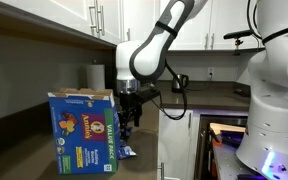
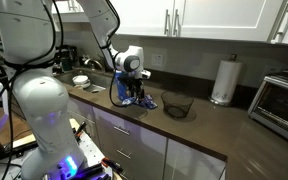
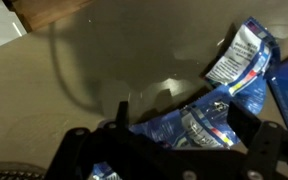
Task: Put a blue packet in the basket
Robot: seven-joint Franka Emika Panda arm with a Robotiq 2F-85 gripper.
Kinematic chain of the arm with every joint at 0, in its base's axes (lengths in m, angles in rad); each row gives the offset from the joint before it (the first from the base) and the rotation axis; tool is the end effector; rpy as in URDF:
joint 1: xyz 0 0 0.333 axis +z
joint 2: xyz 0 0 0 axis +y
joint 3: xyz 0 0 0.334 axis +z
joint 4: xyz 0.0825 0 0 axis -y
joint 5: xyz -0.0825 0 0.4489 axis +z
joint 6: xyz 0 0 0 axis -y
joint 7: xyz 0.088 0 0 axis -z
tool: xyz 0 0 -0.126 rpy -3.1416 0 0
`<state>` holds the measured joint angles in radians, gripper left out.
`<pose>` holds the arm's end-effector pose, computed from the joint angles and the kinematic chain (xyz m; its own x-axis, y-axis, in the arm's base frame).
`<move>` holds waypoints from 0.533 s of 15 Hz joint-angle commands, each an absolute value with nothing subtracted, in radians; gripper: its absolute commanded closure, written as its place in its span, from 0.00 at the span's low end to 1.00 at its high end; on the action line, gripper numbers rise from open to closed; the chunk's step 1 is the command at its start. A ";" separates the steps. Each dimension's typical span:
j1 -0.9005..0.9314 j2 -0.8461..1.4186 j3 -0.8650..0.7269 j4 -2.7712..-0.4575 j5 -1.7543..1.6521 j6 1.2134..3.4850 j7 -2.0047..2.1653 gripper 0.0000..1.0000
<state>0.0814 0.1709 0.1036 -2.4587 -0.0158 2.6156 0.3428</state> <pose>0.5071 0.0972 0.1705 0.9893 -0.1449 -0.0155 -0.1450 -0.9894 -0.0049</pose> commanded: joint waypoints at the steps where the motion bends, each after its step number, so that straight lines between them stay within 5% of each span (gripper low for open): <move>1: 0.127 0.244 0.055 -2.453 -0.124 2.705 0.357 0.00; 6: 0.195 0.307 -0.041 -2.432 -0.256 2.816 0.375 0.00; 8: 0.214 0.323 -0.071 -2.418 -0.274 2.838 0.370 0.27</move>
<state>0.1792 0.2913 -0.0234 -2.4428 -0.2240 2.7971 0.3465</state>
